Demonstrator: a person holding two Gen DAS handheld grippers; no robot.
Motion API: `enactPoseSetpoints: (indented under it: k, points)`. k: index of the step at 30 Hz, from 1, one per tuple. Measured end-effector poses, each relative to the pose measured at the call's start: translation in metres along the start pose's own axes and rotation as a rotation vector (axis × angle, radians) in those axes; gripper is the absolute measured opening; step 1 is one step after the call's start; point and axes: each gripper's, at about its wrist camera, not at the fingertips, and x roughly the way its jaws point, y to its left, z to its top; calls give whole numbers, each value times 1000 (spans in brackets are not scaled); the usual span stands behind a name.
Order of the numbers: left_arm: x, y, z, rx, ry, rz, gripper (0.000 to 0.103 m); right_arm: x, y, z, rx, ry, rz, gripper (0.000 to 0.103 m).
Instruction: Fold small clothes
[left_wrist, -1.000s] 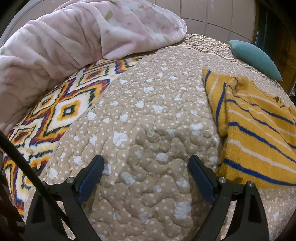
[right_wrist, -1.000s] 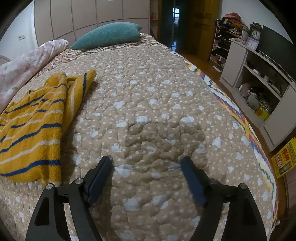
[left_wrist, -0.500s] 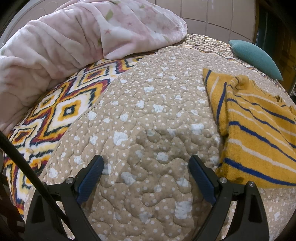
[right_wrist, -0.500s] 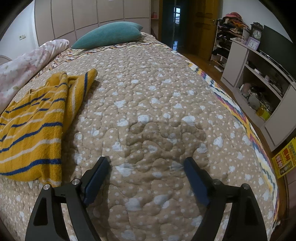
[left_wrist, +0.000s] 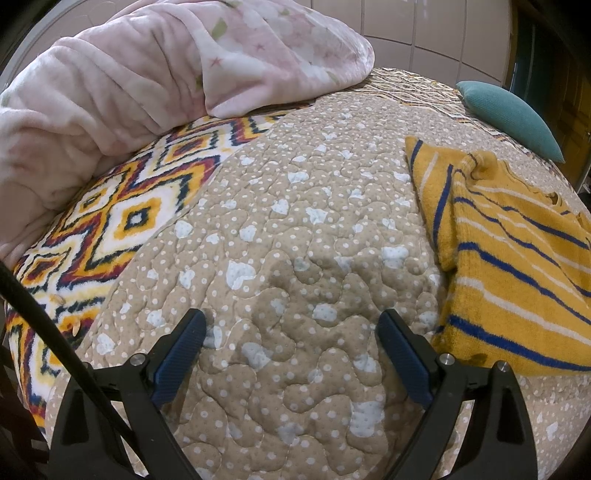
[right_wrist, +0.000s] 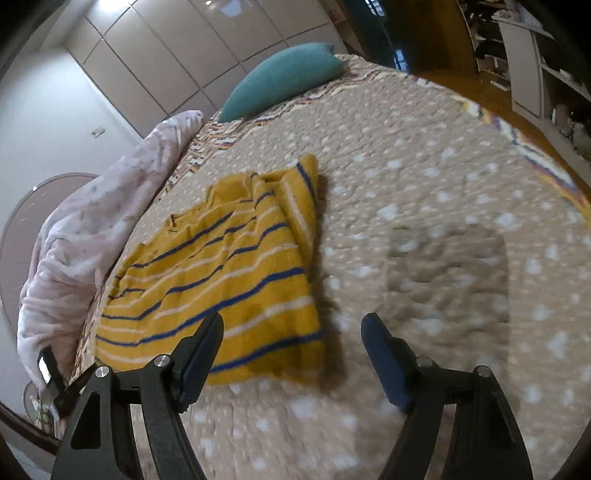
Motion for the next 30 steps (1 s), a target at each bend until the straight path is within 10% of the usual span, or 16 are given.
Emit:
enactPoseSetpoints:
  k: [4, 7, 11, 21, 26, 30]
  points:
    - [0, 1, 0, -2, -1, -3, 94, 24, 5, 4, 68, -20, 37, 80]
    - [0, 1, 1, -4, 3, -7, 94, 39, 19, 10, 112, 42, 85, 36]
    - [-15, 15, 7, -41, 12, -108, 91, 19, 62, 27, 48, 5, 39, 25]
    - [-88, 90, -25, -154, -106, -218, 91, 73, 320, 0, -417, 63, 113, 23]
    - [-85, 122, -36, -216, -80, -224, 91, 160, 369, -66, -505, 354, 191, 36]
    - [-80, 132, -40, -255, -58, -244, 91, 119, 365, -62, -493, 270, 316, 54]
